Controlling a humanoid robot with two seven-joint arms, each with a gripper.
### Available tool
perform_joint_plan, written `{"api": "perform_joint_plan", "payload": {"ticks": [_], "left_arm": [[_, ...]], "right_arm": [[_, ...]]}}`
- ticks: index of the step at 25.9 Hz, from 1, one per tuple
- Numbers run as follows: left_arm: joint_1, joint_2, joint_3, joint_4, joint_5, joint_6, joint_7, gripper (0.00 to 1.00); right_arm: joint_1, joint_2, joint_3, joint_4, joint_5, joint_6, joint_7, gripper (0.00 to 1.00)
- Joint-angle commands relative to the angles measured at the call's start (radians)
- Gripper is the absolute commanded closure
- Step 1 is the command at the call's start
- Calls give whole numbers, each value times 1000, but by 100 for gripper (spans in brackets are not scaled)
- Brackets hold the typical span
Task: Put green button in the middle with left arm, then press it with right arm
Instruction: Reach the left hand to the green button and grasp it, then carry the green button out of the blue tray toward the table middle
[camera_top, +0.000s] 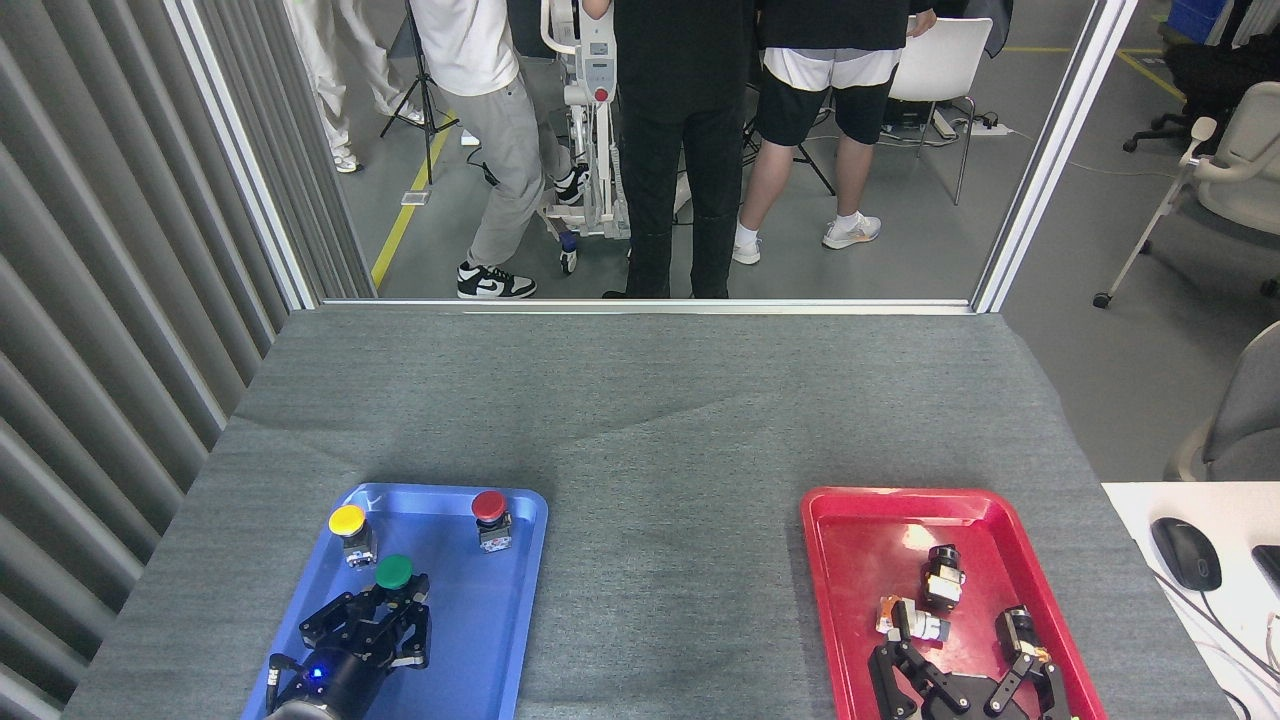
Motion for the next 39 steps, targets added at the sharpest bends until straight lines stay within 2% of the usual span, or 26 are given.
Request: {"api": "perform_joint_plan", "payload": {"ticks": [1,5,9,18,27,30,39], "left_arm": [[4,2,0,-3,0,-6,0,76],[6,29,0,-9,2,-52,7,92],[7,35,2,-23,3,-89,14,100],[41,29,-15,-236,3,-121,16,100],[-28,14,-267,-256,-18,-113,13,100],[-66,-35,-325,-227,-49,-109,3,100],[-158,-227,-348,9,-193,-107,-1,100]], "right_arm": [[0,-1,0,0,0,0,-1,0],[0,-1,0,0,0,0,-1,0],[0,-3,0,0,0,0,-1,0],[2,-7,-1,0,0,0,-1,0],[3,-9,0,0,0,0,-3,0],[5,-9,0,0,0,0,-3,0],[5,-7,0,2,0,0,-3,0]]}}
